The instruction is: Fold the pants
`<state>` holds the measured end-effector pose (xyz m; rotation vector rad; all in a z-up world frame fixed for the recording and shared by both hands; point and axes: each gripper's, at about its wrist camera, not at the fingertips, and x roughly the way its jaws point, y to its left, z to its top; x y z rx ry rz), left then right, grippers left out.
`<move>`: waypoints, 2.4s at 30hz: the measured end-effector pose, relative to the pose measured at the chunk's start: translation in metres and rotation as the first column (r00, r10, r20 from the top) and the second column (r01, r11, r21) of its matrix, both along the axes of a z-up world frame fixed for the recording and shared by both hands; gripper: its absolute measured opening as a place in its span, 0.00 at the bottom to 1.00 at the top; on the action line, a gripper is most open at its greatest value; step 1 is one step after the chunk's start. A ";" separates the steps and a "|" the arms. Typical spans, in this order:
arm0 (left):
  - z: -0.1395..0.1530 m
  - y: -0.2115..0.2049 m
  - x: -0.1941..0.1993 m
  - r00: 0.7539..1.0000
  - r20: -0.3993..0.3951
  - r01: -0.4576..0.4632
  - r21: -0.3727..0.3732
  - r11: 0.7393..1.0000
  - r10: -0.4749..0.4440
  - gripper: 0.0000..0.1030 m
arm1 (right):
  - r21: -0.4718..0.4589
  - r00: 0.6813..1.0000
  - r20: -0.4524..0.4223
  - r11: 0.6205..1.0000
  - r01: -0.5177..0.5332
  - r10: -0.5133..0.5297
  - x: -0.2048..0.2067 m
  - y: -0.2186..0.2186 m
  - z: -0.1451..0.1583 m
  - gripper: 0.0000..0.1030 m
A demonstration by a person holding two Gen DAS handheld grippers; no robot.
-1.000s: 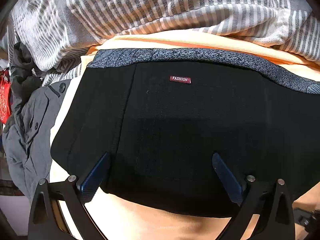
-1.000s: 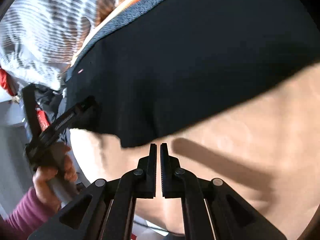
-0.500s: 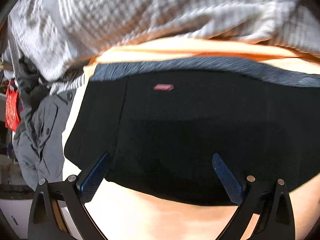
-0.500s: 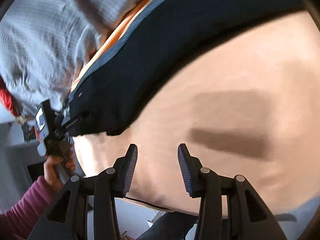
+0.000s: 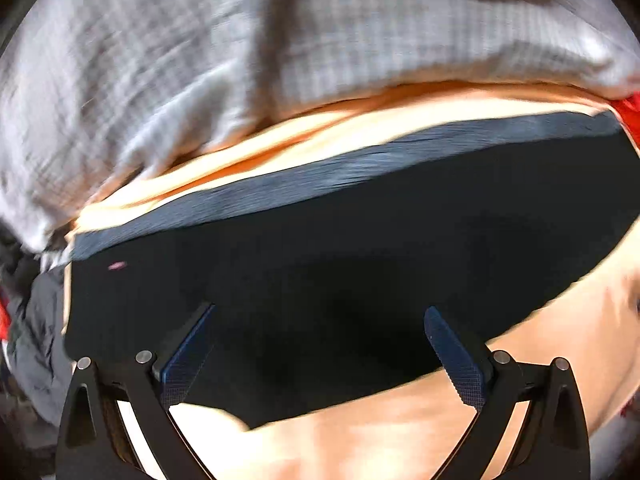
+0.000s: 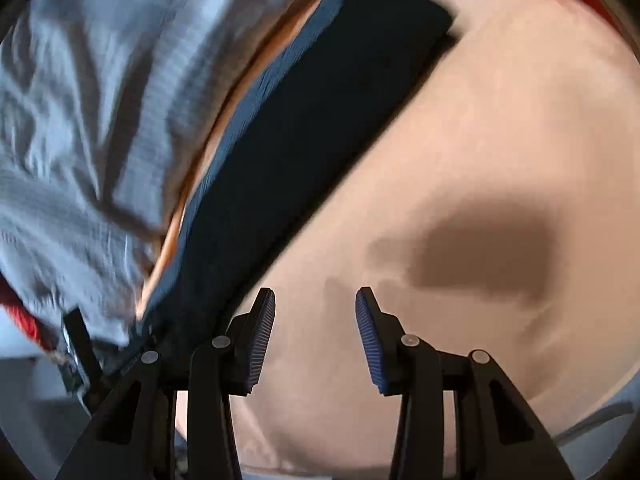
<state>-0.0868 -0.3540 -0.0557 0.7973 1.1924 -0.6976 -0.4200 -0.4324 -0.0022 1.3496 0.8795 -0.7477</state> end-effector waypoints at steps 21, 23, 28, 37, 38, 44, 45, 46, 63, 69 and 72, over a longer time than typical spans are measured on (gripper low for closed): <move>-0.013 -0.112 -0.076 0.999 0.001 0.050 0.011 0.999 -0.050 0.99 | 0.001 0.961 0.166 0.975 0.224 -0.221 -0.087 -0.122 -0.030 0.44; -0.011 -0.118 -0.079 1.000 -0.005 0.031 0.001 1.000 -0.031 0.99 | 0.019 0.962 0.210 0.984 0.177 -0.177 -0.081 -0.118 -0.037 0.44; -0.009 -0.138 -0.089 1.000 0.008 0.024 -0.029 0.999 -0.024 0.99 | 0.033 0.947 0.271 0.985 0.168 -0.171 -0.066 -0.121 -0.055 0.44; -0.011 -0.165 -0.064 0.991 0.021 -0.132 -0.071 0.989 0.133 0.99 | 0.054 0.905 0.384 0.983 0.175 -0.182 -0.044 -0.140 -0.063 0.46; -0.011 -0.169 -0.060 0.988 0.032 -0.150 -0.079 0.986 0.153 0.99 | 0.064 0.899 0.402 0.984 0.164 -0.176 -0.039 -0.141 -0.064 0.46; -0.035 -0.189 -0.053 0.981 0.038 -0.188 -0.062 0.980 0.190 0.99 | 0.088 0.913 0.380 0.988 0.123 -0.148 -0.017 -0.143 -0.070 0.41; -0.040 -0.192 -0.056 0.983 0.042 -0.174 -0.054 0.983 0.177 0.99 | 0.102 0.912 0.379 0.986 0.128 -0.158 -0.015 -0.143 -0.072 0.38; -0.046 -0.195 -0.059 0.986 0.054 -0.158 -0.048 0.986 0.160 1.00 | 0.113 0.911 0.379 0.985 0.130 -0.164 -0.014 -0.143 -0.073 0.30; -0.039 -0.168 -0.045 0.994 0.031 -0.106 -0.072 0.992 0.109 1.00 | -0.086 0.864 0.494 0.994 -0.066 0.100 0.056 -0.117 0.023 0.17; -0.030 -0.161 -0.044 0.998 0.017 -0.062 -0.089 0.994 0.063 1.00 | -0.158 0.870 0.442 0.974 -0.163 0.218 0.099 -0.089 0.048 0.17; -0.010 -0.122 -0.027 0.993 -0.013 -0.119 -0.144 0.982 0.118 1.00 | -0.226 0.876 0.375 0.946 -0.231 0.304 0.119 -0.075 0.063 0.17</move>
